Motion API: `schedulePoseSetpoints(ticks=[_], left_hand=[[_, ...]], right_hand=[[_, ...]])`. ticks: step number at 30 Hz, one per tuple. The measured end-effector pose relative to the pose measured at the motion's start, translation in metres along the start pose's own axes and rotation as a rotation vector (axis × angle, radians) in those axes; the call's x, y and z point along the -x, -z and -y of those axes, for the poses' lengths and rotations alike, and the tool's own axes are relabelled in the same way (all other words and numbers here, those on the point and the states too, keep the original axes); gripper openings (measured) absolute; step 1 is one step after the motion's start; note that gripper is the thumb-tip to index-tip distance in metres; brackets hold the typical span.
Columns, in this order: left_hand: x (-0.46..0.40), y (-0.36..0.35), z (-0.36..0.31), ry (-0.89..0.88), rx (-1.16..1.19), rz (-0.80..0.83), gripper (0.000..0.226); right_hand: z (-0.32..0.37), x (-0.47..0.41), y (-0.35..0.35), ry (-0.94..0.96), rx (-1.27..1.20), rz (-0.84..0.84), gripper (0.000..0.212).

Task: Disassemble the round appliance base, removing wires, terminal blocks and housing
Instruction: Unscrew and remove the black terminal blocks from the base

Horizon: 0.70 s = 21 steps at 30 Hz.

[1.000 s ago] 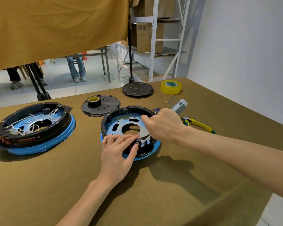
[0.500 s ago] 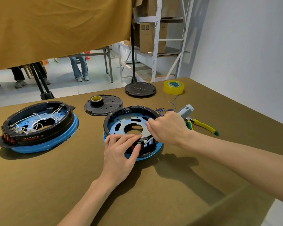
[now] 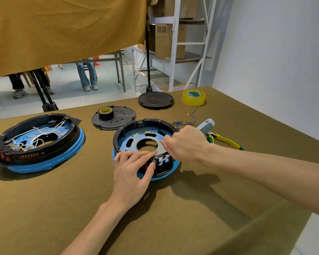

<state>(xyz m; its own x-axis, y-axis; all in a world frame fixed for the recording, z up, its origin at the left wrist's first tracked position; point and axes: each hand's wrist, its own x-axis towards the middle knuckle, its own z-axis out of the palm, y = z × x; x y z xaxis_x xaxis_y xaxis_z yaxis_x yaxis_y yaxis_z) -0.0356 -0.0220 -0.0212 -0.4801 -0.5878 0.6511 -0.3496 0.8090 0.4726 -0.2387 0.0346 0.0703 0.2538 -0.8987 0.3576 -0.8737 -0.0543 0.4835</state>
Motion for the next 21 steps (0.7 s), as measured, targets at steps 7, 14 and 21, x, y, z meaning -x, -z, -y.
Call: schedulePoseSetpoints(ticks=[7,14,21], left_hand=[[-0.001,-0.001,0.001,-0.011,-0.001,-0.007,0.041],[0.0,0.001,0.008,-0.028,-0.001,-0.003,0.041],[0.0,0.0,0.011,-0.036,0.003,-0.008,0.04]], right_hand=[[-0.004,-0.008,-0.005,0.116,0.058,0.07,0.075],[0.01,-0.016,-0.014,0.234,0.009,0.054,0.075],[0.003,-0.017,-0.009,0.202,-0.067,0.086,0.072]])
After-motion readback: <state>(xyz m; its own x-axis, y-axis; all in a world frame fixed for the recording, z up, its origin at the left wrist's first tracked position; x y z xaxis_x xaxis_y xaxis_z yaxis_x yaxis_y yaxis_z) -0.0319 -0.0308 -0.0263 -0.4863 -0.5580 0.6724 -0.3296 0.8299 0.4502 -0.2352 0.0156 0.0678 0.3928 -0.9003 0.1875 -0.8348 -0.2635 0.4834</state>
